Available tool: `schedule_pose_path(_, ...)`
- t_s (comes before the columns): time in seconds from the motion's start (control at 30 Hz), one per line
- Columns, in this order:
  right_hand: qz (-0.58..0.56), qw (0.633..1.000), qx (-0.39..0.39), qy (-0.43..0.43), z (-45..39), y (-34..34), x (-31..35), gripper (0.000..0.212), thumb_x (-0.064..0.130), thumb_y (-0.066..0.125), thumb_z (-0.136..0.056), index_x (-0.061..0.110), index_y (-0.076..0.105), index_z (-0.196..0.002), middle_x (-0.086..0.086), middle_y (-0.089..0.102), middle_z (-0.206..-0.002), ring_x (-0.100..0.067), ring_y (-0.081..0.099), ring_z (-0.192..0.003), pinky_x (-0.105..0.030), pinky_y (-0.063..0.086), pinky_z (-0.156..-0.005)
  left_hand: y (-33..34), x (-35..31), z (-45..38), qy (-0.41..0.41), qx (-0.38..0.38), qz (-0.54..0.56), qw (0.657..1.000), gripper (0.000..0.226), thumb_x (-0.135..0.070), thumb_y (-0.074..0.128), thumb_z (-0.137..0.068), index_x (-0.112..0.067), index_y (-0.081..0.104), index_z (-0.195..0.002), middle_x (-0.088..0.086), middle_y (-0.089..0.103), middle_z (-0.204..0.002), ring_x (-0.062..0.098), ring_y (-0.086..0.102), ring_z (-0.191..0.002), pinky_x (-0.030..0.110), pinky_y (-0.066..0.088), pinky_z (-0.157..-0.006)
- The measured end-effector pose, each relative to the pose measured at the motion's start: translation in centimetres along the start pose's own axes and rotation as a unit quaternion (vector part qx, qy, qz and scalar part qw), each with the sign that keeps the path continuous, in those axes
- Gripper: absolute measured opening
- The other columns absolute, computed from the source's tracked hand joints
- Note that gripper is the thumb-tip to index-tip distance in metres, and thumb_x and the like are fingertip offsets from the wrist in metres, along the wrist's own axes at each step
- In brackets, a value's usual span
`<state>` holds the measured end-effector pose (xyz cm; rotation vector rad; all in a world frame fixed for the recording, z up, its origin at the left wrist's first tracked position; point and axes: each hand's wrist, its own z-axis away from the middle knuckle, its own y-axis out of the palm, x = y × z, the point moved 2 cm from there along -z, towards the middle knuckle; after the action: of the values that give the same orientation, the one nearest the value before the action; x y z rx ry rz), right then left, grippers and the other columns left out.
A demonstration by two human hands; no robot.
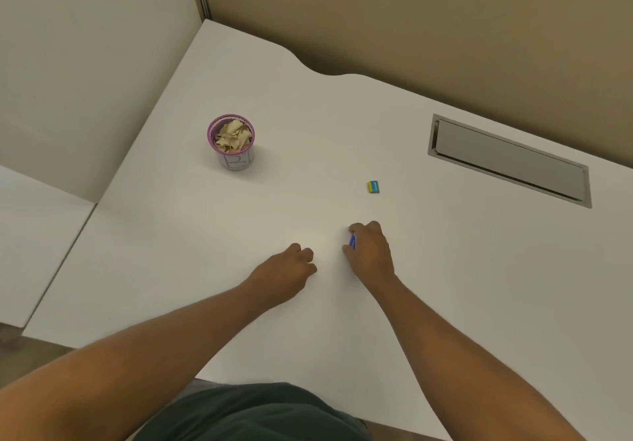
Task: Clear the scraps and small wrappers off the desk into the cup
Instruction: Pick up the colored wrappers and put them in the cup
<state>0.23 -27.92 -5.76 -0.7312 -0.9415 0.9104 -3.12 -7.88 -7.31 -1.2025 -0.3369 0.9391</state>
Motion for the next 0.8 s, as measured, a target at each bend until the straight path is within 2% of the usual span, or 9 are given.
schedule_pose_path(0.07, -0.002, 1.0, -0.006, -0.019, 0.3, -0.1, -0.5, 0.042, 0.014, 0.065, -0.091, 0.014, 0.06, -0.133, -0.009, 0.051, -0.126, -0.028, 0.062, -0.108, -0.033, 0.051, -0.093, -1.4, 0.6, 0.2, -0.041, -0.031, 0.081, 0.995, 0.035, -0.017, 0.047, -0.106, -0.017, 0.068, -0.134, -0.001, 0.056, -0.145, 0.025, 0.054, -0.126, 0.042, 0.057, -0.089)
schedule_pose_path(0.13, -0.009, 0.999, -0.016, -0.034, 0.5, 0.0, -0.9, 0.042, 0.011, 0.065, -0.09, 0.013, 0.061, -0.132, -0.009, 0.052, -0.125, -0.027, 0.063, -0.106, -0.031, 0.051, -0.092, -3.8, 2.1, 0.7, -0.097, -0.138, 0.191, 0.967, 0.027, -0.022, 0.06, -0.102, -0.018, 0.075, -0.124, 0.0, 0.064, -0.14, 0.024, 0.066, -0.116, 0.037, 0.057, -0.092)
schedule_pose_path(0.27, -0.025, 0.998, -0.025, -0.047, 0.9, 0.6, -0.9, 0.046, 0.009, 0.067, -0.089, 0.016, 0.059, -0.134, -0.007, 0.052, -0.125, -0.026, 0.062, -0.106, -0.027, 0.048, -0.086, -9.8, 7.8, 1.9, -0.183, -0.418, 0.248, 0.855, 0.01, -0.017, 0.077, -0.092, -0.015, 0.076, -0.102, 0.0, 0.074, -0.111, 0.018, 0.071, -0.096, 0.031, 0.057, -0.082)
schedule_pose_path(0.37, -0.051, 0.997, -0.03, -0.051, 1.2, 1.2, -0.5, 0.042, 0.01, 0.069, -0.087, 0.017, 0.058, -0.127, -0.004, 0.055, -0.118, -0.023, 0.061, -0.103, -0.024, 0.042, -0.083, -13.1, 13.0, 1.7, -0.265, -0.461, 0.268, 0.803, 0.011, -0.024, 0.079, -0.091, -0.019, 0.075, -0.1, -0.006, 0.076, -0.107, 0.013, 0.068, -0.099, 0.022, 0.05, -0.085)
schedule_pose_path(0.47, -0.082, 0.995, -0.033, -0.039, 1.3, 1.6, 0.4, 0.032, 0.013, 0.073, -0.085, 0.019, 0.059, -0.113, 0.001, 0.058, -0.109, -0.023, 0.061, -0.098, -0.026, 0.043, -0.078, -14.4, 17.0, 0.8, -0.305, -0.403, 0.268, 0.82, 0.019, -0.033, 0.075, -0.092, -0.021, 0.079, -0.106, -0.004, 0.076, -0.115, 0.016, 0.068, -0.106, 0.02, 0.043, -0.086)
schedule_pose_path(0.57, -0.157, 0.986, -0.043, -0.044, 1.1, 1.2, 2.4, 0.035, 0.012, 0.076, -0.083, 0.02, 0.062, -0.115, 0.0, 0.064, -0.11, -0.021, 0.065, -0.096, -0.029, 0.053, -0.08, -14.7, 19.1, 0.0, -0.286, -0.321, 0.162, 0.888, 0.025, -0.033, 0.066, -0.097, -0.013, 0.08, -0.101, 0.007, 0.077, -0.106, 0.031, 0.068, -0.103, 0.039, 0.052, -0.087)
schedule_pose_path(0.63, -0.224, 0.971, -0.048, -0.061, 0.7, 0.3, 4.4, 0.043, 0.01, 0.076, -0.083, 0.022, 0.062, -0.121, 0.0, 0.066, -0.113, -0.015, 0.065, -0.091, -0.02, 0.054, -0.077, -14.2, 19.5, 0.0, -0.275, -0.266, 0.056, 0.922, 0.031, -0.033, 0.054, -0.103, -0.014, 0.079, -0.097, 0.007, 0.077, -0.099, 0.034, 0.062, -0.105, 0.044, 0.051, -0.083)
schedule_pose_path(0.7, -0.269, 0.958, -0.054, -0.084, 0.0, -0.9, 7.0, 0.044, 0.01, 0.075, -0.083, 0.026, 0.063, -0.123, 0.002, 0.066, -0.114, -0.006, 0.066, -0.091, -0.008, 0.052, -0.071, -13.2, 19.7, 0.5, -0.268, -0.256, 0.001, 0.929, 0.036, -0.032, 0.047, -0.107, -0.018, 0.079, -0.099, 0.0, 0.079, -0.105, 0.033, 0.059, -0.113, 0.044, 0.048, -0.085)
schedule_pose_path(0.8, -0.3, 0.943, -0.065, -0.126, -1.3, -2.8, 11.4, 0.04, 0.012, 0.075, -0.083, 0.028, 0.065, -0.119, 0.003, 0.064, -0.115, -0.001, 0.066, -0.093, -0.002, 0.049, -0.067, -11.5, 19.5, 1.6, -0.262, -0.292, -0.004, 0.92, 0.04, -0.038, 0.044, -0.108, -0.024, 0.081, -0.107, -0.01, 0.078, -0.119, 0.031, 0.057, -0.124, 0.047, 0.039, -0.097)
